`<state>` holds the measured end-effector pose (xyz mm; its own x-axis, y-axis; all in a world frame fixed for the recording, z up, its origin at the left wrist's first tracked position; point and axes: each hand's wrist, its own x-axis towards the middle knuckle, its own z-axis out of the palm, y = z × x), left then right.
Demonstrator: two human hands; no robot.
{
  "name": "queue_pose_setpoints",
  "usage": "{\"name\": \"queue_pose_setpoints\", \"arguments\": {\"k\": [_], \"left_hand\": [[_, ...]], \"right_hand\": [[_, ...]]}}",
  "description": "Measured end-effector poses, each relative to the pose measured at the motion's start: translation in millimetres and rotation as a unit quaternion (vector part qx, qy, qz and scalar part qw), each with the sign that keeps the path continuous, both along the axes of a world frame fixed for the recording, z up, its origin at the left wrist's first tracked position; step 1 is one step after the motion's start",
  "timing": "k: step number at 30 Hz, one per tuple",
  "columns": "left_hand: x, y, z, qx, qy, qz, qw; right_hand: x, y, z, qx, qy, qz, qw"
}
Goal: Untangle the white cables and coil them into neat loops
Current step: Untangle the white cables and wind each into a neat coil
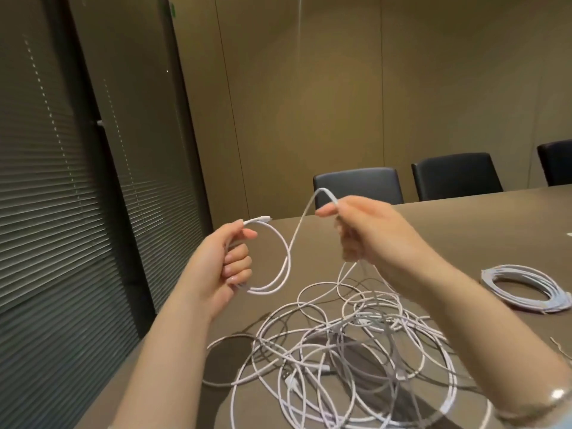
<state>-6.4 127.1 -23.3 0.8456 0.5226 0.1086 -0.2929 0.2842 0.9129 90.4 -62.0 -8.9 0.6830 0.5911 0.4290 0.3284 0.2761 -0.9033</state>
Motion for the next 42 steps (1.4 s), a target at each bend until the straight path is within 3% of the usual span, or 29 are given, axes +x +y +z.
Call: {"name": "queue_pose_setpoints", "arguments": {"k": [3, 7, 9, 11, 15, 18, 21, 23, 26, 30, 35, 37, 40, 42], "left_hand": [[5, -15, 2, 0.01, -0.014, -0.011, 1.0], [7, -30, 3, 0.067, -0.006, 0.005, 0.998], [6, -30, 1, 0.091, 0.007, 0.027, 0.995], [6, -25, 0, 0.078, 0.0, 0.015, 0.997], [8, -16, -2, 0.001, -0.062, -0.043, 0.997], [7, -12, -3, -0.083, -0.122, -0.08, 0.986], [0, -1, -2, -0.147, -0.176, -0.124, 0.965], [-7, 13, -3, -0.179, -0.205, -0.143, 0.952], [-17, 40, -9, -0.207, -0.222, -0.147, 0.941], [-22, 73, -23, -0.211, -0.205, -0.291, 0.911], [-38, 98, -24, -0.188, -0.235, -0.286, 0.91], [-44, 93, -21, -0.192, -0.24, -0.223, 0.925], [-41, 68, -12, -0.135, -0.191, -0.049, 0.971], [-34, 53, -8, -0.103, -0.165, -0.031, 0.98]], "right_hand": [[-17, 13, -12, -0.055, -0.178, -0.025, 0.982], [-34, 28, -31, -0.146, -0.397, -0.079, 0.903], [-40, 34, -39, -0.162, -0.444, -0.099, 0.876], [-41, 36, -42, -0.149, -0.454, -0.119, 0.871], [-43, 33, -43, -0.109, -0.414, -0.11, 0.897], [-40, 33, -43, -0.191, -0.374, -0.044, 0.906], [-20, 27, -43, -0.257, -0.253, 0.089, 0.928], [3, 17, -45, -0.295, -0.196, 0.144, 0.924], [38, -2, -50, -0.335, -0.139, 0.151, 0.92], [73, -27, -50, -0.341, -0.054, 0.167, 0.924], [96, -62, -50, -0.402, -0.028, 0.104, 0.909], [101, -70, -50, -0.372, 0.007, 0.088, 0.924], [98, -67, -41, -0.279, 0.087, 0.056, 0.955], [93, -55, -33, -0.207, 0.114, -0.01, 0.972]]}}
